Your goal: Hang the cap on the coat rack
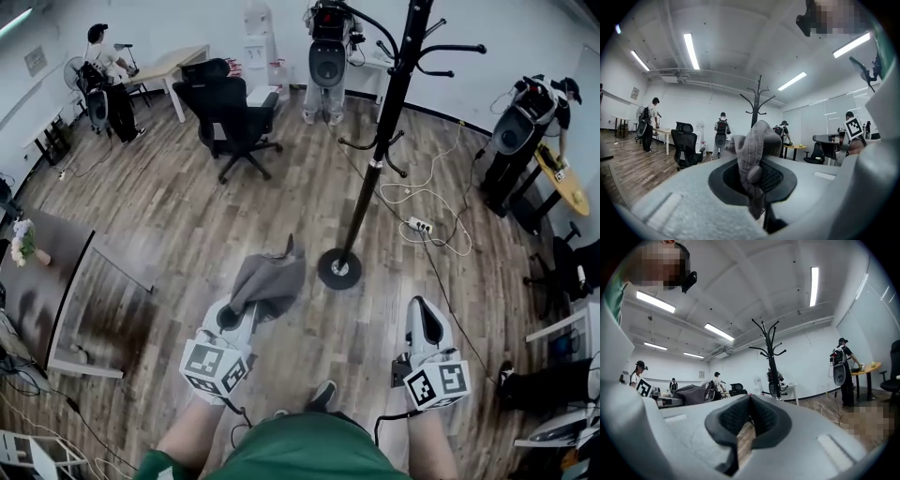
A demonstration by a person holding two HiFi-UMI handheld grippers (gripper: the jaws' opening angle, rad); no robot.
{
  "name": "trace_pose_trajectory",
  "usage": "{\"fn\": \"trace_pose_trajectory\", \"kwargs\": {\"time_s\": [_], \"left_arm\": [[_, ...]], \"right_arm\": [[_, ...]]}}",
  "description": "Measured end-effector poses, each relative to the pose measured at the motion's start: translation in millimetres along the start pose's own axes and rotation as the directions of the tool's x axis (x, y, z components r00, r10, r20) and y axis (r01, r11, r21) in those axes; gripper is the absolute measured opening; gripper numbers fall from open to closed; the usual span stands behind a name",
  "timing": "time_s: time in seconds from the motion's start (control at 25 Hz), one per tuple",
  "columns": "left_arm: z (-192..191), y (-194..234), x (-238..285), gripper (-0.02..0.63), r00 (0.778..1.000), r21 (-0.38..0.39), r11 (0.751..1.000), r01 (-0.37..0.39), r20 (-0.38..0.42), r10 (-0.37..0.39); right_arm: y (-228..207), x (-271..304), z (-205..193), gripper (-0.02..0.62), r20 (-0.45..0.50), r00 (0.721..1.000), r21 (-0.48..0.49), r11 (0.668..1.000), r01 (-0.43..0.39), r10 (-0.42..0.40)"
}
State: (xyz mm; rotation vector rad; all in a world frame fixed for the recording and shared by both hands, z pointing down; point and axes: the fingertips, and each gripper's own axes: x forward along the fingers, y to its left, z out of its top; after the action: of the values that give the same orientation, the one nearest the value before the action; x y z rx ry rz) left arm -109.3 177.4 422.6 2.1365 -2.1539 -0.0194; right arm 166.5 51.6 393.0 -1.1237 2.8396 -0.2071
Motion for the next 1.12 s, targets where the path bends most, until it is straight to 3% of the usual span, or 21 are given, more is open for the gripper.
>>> {"fn": "trace_pose_trajectory", "kwargs": {"time_s": [0.56,0.88,1.12], "left_arm": [[5,-1,54,0.026,0.993,0.027,0.993,-0.114,-0.029,0.114],[8,9,102,0.026,0.996,0.015,0.996,-0.083,-0.032,0.083],[5,38,149,0.027,0.999,-0.003,0.999,-0.043,-0.033,0.043]], "right_arm": [[-74,47,-5,0.002,-0.014,0.998,0.055,0.997,-0.055,0.055],[-95,77,-12,0.002,-0.046,0.998,0.059,0.997,-0.050,0.053],[-106,106,-20,0.002,-0.068,0.998,0.046,0.999,0.003,0.000]]}}
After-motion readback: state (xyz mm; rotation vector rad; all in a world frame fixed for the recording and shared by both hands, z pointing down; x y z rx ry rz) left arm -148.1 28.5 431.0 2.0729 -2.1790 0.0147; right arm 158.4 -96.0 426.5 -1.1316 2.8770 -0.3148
